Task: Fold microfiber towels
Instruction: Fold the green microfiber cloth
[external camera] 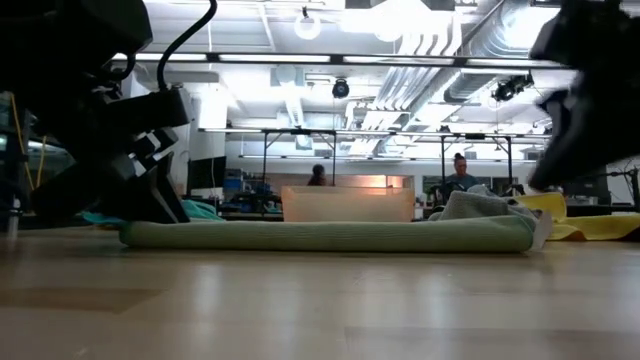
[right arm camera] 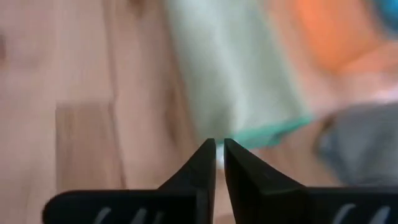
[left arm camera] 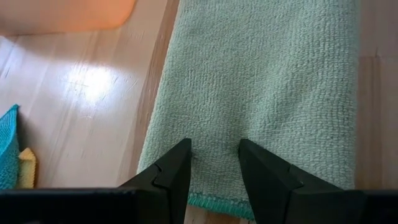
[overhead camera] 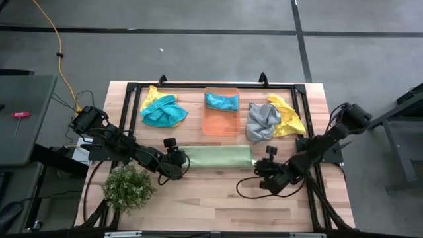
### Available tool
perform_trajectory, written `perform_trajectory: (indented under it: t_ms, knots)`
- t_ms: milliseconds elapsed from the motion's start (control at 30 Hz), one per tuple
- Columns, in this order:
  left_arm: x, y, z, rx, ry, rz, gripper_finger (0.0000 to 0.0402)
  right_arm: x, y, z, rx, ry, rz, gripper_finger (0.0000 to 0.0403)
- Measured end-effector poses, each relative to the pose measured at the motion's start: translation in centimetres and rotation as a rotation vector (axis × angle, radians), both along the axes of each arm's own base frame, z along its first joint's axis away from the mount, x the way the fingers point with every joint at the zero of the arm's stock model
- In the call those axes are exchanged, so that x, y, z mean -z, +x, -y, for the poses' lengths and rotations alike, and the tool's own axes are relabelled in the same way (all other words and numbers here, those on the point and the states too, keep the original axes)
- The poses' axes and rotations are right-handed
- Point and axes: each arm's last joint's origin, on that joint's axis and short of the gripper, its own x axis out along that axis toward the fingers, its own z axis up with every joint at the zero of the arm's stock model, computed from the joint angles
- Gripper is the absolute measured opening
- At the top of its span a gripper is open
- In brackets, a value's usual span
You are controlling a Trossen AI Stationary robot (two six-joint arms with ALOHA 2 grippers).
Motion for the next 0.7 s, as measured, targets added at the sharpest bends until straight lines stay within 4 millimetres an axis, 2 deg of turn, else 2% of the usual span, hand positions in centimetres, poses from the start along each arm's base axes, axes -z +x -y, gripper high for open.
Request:
perform_trajectory:
  t_ms: [100, 200, 467, 700]
  knots:
    - [0.0, 0.0, 0.0, 0.0, -0.001, 0.004, 0.0124, -1.0, 0.1, 0.6, 0.059, -0.047, 0.095, 0.0011]
    - [0.0, 0.0, 0.0, 0.0, -0.002, 0.005, 0.0124, -1.0, 0.4, 1.4, 0.114, -0.036, 0.095, 0.0002]
    - [0.0, 0.0, 0.0, -0.004, -0.005, 0.008, 0.0124, 1.7, 1.3, 1.8, 0.149, 0.074, -0.084, 0.0]
    - [0.0, 0.1, 0.0, -0.005, -0.006, 0.009, 0.0124, 3.1, 0.2, 0.7, 0.128, 0.164, -0.25, 0.0]
